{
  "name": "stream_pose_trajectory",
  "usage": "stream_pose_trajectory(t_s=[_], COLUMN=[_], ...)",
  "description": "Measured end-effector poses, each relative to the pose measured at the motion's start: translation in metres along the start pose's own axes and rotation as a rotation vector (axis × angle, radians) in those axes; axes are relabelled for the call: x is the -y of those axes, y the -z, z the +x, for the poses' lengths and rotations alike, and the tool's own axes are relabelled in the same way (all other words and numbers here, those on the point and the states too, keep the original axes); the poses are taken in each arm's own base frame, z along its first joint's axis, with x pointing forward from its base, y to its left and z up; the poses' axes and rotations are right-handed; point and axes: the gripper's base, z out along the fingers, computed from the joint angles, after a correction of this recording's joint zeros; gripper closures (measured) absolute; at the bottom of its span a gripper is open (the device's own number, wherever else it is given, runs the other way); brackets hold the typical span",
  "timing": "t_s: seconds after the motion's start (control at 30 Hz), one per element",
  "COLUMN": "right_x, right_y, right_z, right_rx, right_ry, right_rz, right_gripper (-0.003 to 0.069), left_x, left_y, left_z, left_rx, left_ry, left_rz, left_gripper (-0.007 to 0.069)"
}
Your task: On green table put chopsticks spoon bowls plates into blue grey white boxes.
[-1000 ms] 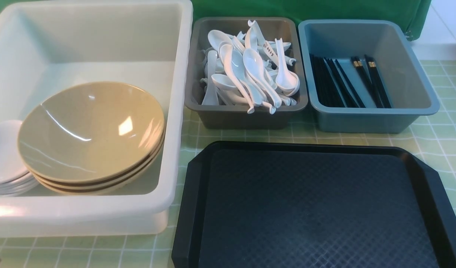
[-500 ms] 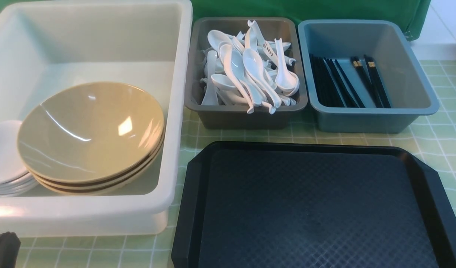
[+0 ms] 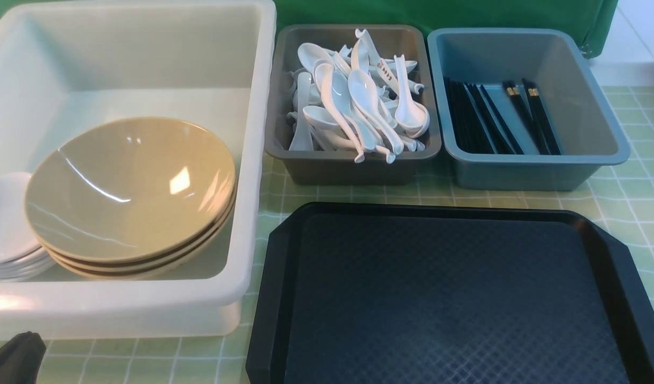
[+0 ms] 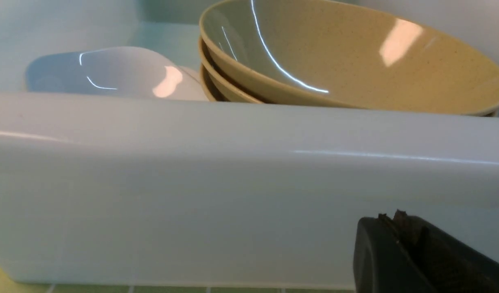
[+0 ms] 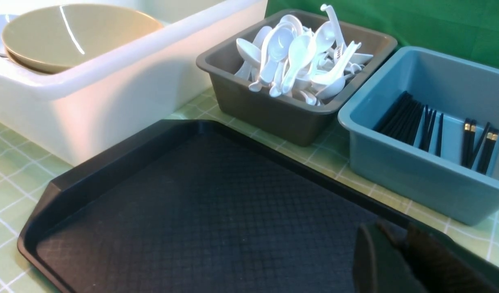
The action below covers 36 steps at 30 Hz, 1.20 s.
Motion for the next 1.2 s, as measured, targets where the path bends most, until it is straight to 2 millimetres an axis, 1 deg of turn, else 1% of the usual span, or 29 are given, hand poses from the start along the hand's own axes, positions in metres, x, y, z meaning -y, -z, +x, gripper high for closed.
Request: stream_pose_trajectory(t_s=[0.07,0.2,0.23,0.33,0.5,0.63,0.7,0.73,0.77,0.87,0.9,0.93,0.97,1.07,1.1,1.2], right_x=[0.001,0.007,0.007,0.012,0.017,0.016,0.014,0.013,0.013,0.017,0.018,0.019,0.02,0.022,0.022,0.023], right_y=[0.0,0.002,0.002,0.005,0.008,0.009,0.009,0.007,0.007,-0.005,-0.01,-0.012,-0.02,-0.033,-0.035,-0.036], right_z=[0.0,0.001,0.001,0.002,0.003,0.009,0.011,0.017,0.018,0.039,0.049,0.054,0.072,0.109,0.116,0.116], right_rx=[0.0,-0.001,-0.001,-0.004,-0.016,-0.078,-0.086,-0.077,-0.068,-0.006,0.0,-0.007,-0.018,-0.1,-0.125,-0.106], right_ry=[-0.006,-0.054,-0.054,-0.092,-0.122,-0.092,-0.064,-0.047,-0.041,-0.038,-0.04,-0.043,-0.05,-0.072,-0.076,-0.066], right_rz=[0.017,0.204,0.204,0.351,0.497,0.547,0.548,0.555,0.561,0.589,0.589,0.588,0.584,0.572,0.569,0.57], right_gripper=[0.0544,0.0538,0.0538,0.0533,0.0528,0.0524,0.0522,0.0519,0.0519,0.0517,0.0516,0.0516,0.0516,0.0516,0.0516,0.0514], left_x=[0.0,0.0,0.0,0.0,0.0,0.0,0.0,0.0,0.0,0.0,0.0,0.0,0.0,0.0,0.0,0.0], left_y=[0.0,0.0,0.0,0.0,0.0,0.0,0.0,0.0,0.0,0.0,0.0,0.0,0.0,0.0,0.0,0.0], left_z=[0.0,0.0,0.0,0.0,0.0,0.0,0.0,0.0,0.0,0.0,0.0,0.0,0.0,0.0,0.0,0.0], left_rx=[0.0,0.0,0.0,-0.001,0.001,0.001,0.001,0.001,0.001,0.001,0.001,0.001,0.001,0.001,0.001,0.001], left_ry=[0.0,0.0,0.0,0.0,0.0,0.0,0.0,0.0,0.0,-0.001,-0.001,-0.001,-0.003,-0.002,-0.002,-0.003], left_rz=[0.0,0.0,0.0,0.0,0.0,0.0,0.0,0.0,0.0,0.0,0.0,0.0,0.0,0.0,0.0,0.0], left_gripper=[0.0626,0.0626,0.0626,0.0626,0.0626,0.0626,0.0626,0.0626,0.0626,0.0626,0.0626,0.0626,0.0626,0.0626,0.0626,0.0626])
